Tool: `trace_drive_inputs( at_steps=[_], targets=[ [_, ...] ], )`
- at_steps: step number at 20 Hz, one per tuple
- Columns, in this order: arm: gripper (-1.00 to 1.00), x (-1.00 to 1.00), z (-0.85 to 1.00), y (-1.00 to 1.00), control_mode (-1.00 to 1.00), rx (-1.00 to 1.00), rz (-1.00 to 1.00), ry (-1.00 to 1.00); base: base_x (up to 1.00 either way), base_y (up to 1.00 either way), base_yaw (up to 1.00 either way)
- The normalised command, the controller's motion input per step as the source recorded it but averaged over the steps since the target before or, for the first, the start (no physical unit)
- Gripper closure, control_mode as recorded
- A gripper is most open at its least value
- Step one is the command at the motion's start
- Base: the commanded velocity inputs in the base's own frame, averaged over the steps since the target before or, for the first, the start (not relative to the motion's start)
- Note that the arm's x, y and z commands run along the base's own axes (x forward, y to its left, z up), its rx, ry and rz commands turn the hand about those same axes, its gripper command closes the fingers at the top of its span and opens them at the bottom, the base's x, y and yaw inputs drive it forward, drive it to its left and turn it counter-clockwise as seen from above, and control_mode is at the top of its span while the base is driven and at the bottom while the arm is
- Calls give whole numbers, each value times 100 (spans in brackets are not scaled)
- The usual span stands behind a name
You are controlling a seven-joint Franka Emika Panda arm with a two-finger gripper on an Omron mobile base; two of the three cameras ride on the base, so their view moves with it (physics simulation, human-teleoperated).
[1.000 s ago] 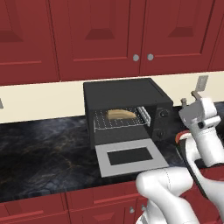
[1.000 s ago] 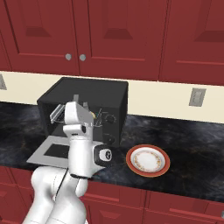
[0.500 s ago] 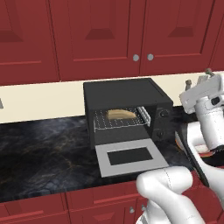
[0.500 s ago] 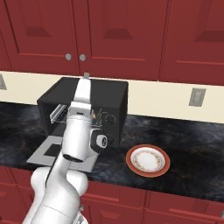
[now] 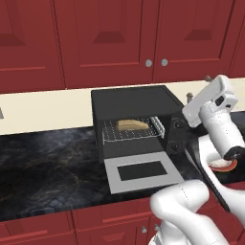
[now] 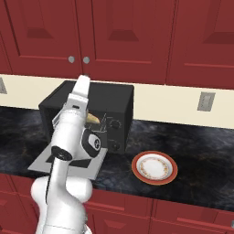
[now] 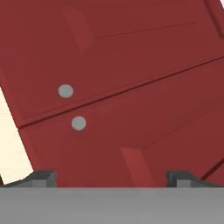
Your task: Pull the toaster oven rack outwards. Pick up the baguette from the plate and place it on the toaster oven rack. Close the toaster oven door fully and set the temperature to the lowest setting.
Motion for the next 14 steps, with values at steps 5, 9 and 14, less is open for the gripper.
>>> trace_drive_inputs(
  at_steps=[5,9,14],
  targets=[
    [-100,-41,17,-23,-100,-3,8,59,0,0,0],
    [-100,-39,43,-27,-100,4,12,49,0,0,0],
    [-100,-27,34,-24,-100,20,12,34,0,0,0]
  ],
)
